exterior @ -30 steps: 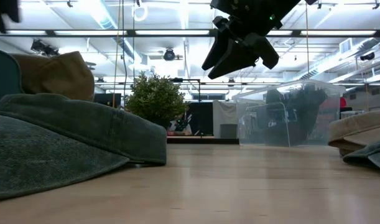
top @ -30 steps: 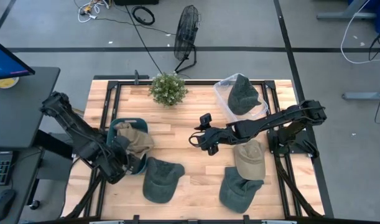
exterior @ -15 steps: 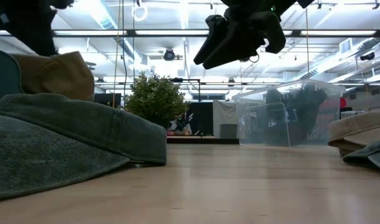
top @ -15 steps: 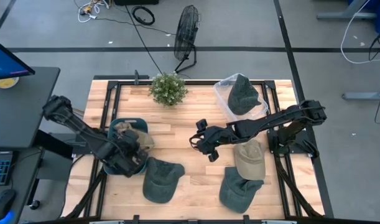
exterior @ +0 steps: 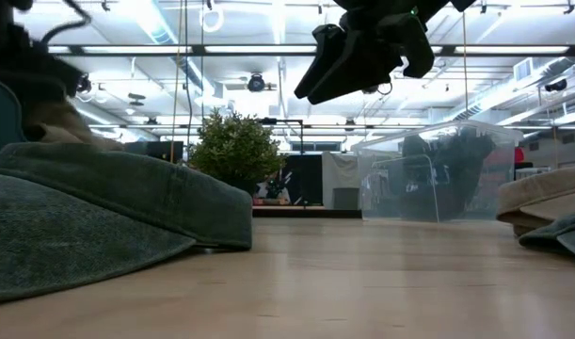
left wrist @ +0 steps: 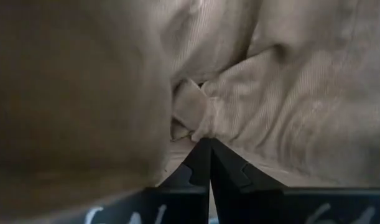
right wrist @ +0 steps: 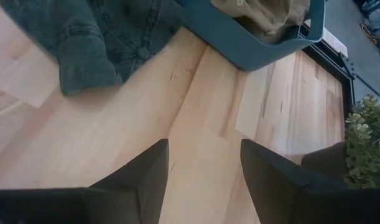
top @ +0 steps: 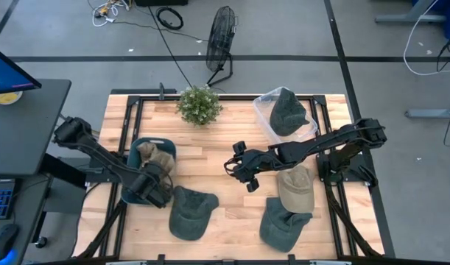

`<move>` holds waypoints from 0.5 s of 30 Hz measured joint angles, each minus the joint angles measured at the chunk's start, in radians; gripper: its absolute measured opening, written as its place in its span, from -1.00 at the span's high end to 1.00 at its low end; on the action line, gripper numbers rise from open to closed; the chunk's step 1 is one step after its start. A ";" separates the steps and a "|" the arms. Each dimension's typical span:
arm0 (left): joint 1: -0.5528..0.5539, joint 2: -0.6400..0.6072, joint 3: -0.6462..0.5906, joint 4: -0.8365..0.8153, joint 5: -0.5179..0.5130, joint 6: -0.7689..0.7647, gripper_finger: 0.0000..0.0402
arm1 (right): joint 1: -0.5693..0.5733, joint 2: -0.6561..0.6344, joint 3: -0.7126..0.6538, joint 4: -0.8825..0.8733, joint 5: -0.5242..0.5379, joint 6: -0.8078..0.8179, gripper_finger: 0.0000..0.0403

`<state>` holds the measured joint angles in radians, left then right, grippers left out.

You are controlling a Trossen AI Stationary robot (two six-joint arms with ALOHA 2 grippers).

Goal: Pick & Place hat
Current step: Put the left brown cap into the blue bin

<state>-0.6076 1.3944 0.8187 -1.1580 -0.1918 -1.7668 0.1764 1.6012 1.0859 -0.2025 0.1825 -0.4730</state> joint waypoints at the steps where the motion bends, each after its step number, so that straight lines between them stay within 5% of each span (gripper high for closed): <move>1: 0.001 0.000 -0.020 0.034 0.002 -0.002 0.98 | 0.000 0.000 0.000 -0.002 0.000 0.000 -0.01; 7: 0.004 0.000 -0.056 0.088 0.007 -0.002 0.99 | 0.000 0.000 0.000 -0.008 0.000 0.001 -0.01; 15: -0.003 0.000 0.177 -0.143 -0.068 -0.001 0.99 | 0.000 0.000 0.000 -0.017 0.000 0.004 -0.01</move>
<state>-0.6108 1.3945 0.9952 -1.3014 -0.2596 -1.7681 0.1764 1.6012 1.0859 -0.2196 0.1825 -0.4694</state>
